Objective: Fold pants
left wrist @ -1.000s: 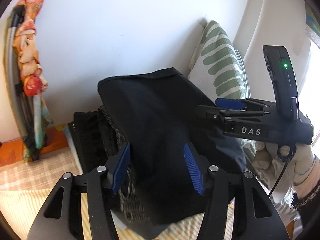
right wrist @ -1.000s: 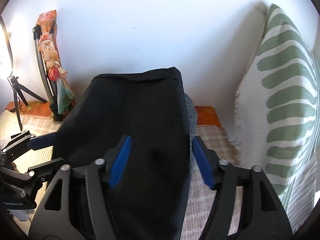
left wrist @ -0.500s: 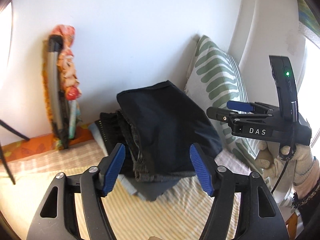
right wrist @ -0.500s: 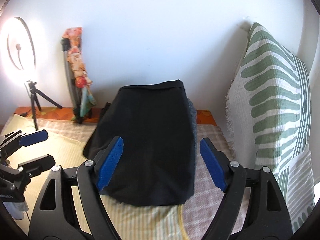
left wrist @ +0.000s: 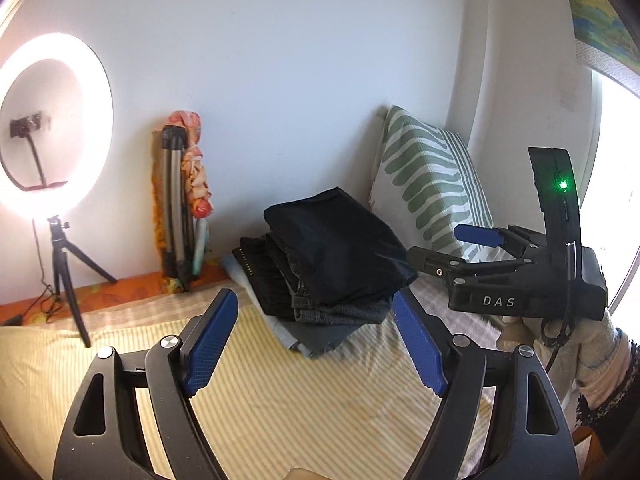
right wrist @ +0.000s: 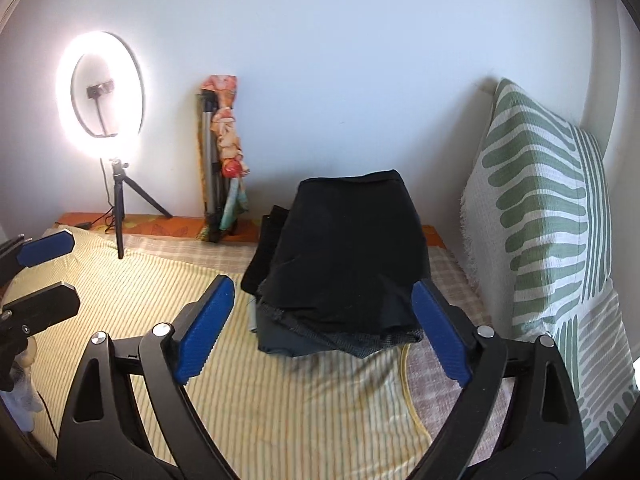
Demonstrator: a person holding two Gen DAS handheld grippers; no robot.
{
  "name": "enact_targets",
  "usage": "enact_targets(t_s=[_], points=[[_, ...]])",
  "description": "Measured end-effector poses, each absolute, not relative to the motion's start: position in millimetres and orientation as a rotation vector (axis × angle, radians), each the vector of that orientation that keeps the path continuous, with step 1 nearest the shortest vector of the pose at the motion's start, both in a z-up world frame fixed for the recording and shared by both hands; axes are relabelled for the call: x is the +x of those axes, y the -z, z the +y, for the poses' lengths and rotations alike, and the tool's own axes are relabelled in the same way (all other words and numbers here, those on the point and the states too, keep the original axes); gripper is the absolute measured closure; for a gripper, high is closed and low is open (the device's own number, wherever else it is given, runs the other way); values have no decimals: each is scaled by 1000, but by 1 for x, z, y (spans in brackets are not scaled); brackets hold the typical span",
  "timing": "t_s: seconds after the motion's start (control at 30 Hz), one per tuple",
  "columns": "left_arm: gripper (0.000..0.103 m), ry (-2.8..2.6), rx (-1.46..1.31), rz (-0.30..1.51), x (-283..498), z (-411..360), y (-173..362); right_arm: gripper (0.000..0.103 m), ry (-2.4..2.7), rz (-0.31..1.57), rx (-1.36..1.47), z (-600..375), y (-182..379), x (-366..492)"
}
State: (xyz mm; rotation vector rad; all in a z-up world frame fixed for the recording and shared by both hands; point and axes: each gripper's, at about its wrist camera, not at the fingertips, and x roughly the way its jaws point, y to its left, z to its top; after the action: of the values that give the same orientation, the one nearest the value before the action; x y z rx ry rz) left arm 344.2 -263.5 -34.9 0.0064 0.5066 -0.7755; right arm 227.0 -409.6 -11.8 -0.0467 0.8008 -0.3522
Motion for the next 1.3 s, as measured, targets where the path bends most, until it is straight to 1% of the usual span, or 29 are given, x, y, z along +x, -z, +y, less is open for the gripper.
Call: enact_targets(t_s=[0.07, 0.13, 0.37, 0.43, 0.63, 1.0, 1.3], points=[[23, 779, 16, 506, 337, -254, 36, 9, 344, 797, -40, -396, 15, 220], [23, 772, 34, 506, 328, -244, 39, 5, 344, 788, -45, -383, 19, 214], [23, 742, 62, 537, 311, -215, 62, 3, 334, 771, -30, -351, 40, 199], [23, 728, 60, 550, 308, -209, 71, 0, 334, 764, -22, -345, 48, 196], [22, 686, 57, 602, 308, -197, 90, 0, 328, 773, -14, -335, 65, 197], [20, 649, 38, 512, 308, -182, 92, 0, 422, 738, -38, -332, 70, 192], [20, 662, 69, 529, 303, -184, 98, 0, 481, 753, -42, -328, 76, 186]])
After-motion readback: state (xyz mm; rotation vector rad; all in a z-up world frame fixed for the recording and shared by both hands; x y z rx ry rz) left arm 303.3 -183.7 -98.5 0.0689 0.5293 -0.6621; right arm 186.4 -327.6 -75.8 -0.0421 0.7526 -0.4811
